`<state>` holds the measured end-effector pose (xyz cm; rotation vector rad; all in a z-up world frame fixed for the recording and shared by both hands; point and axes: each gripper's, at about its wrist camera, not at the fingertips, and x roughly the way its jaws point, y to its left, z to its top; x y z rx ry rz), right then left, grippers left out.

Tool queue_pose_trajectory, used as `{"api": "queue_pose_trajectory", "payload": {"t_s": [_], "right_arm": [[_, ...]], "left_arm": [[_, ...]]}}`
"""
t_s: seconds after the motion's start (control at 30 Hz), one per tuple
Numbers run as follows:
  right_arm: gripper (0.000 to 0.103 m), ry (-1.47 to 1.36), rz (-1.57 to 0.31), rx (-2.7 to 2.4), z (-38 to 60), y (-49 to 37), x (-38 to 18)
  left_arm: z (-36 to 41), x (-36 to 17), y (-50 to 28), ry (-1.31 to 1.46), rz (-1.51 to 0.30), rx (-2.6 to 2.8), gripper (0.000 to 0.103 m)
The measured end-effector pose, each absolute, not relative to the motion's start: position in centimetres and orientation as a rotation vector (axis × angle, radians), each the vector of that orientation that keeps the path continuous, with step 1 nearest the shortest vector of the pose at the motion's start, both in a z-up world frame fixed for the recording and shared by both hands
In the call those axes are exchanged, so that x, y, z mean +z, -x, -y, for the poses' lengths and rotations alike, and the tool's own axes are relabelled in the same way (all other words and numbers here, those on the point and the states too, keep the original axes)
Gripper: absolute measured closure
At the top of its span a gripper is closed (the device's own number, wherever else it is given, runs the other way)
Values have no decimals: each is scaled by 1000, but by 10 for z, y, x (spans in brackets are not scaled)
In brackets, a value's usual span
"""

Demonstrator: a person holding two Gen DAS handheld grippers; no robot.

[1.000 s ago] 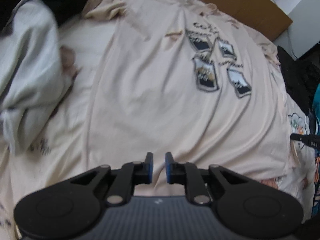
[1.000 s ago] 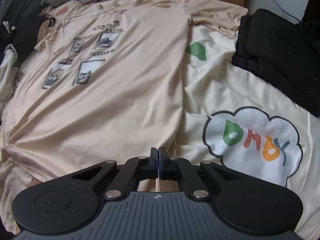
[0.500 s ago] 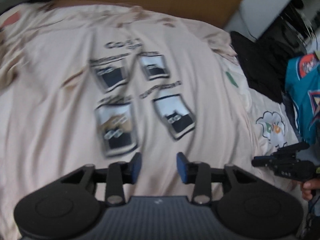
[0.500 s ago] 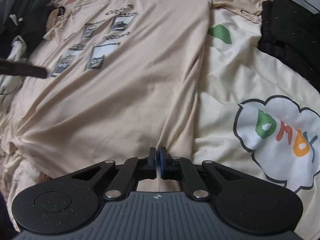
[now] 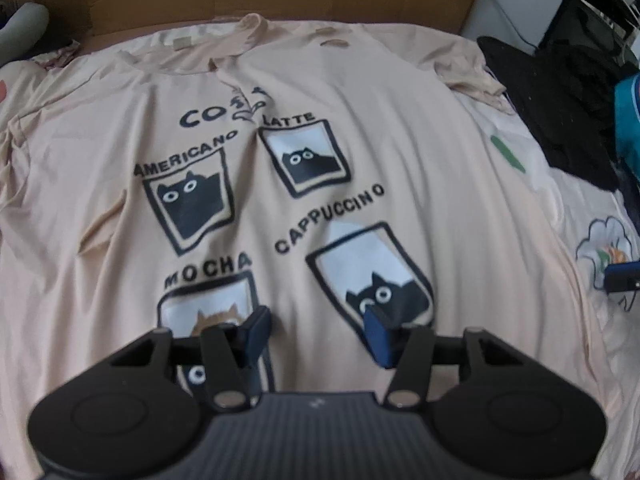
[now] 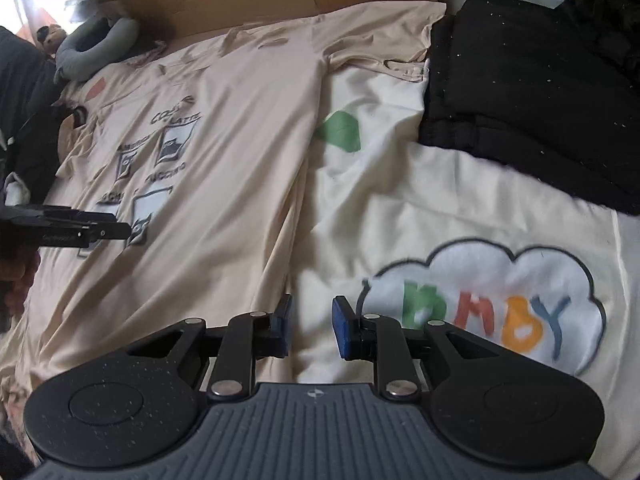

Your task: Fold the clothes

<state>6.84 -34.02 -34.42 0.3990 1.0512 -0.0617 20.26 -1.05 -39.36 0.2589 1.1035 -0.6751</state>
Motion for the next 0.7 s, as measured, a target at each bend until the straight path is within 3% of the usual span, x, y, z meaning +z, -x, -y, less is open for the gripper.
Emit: {"api": "queue_pose_trajectory", "payload": {"t_s": [0.17,0.27,0.33,0.7], "right_arm": [[77,-417,-1076,-45,336,-89,-366],[77,-409,-1084,-41,331,-98,-374],[77,-402,-1082,-39,329,-100,-375],[83,-433,-1057,-35,330,-93,-364]], "left_arm": [[29,-399,-202,-291,-1082,-713,50],[37,-405,-200,-361,-1060,-722,71],[38,-404,-200,-390,-1045,-717,98],[23,-391,-205,-381,-1028,-676,103]]}}
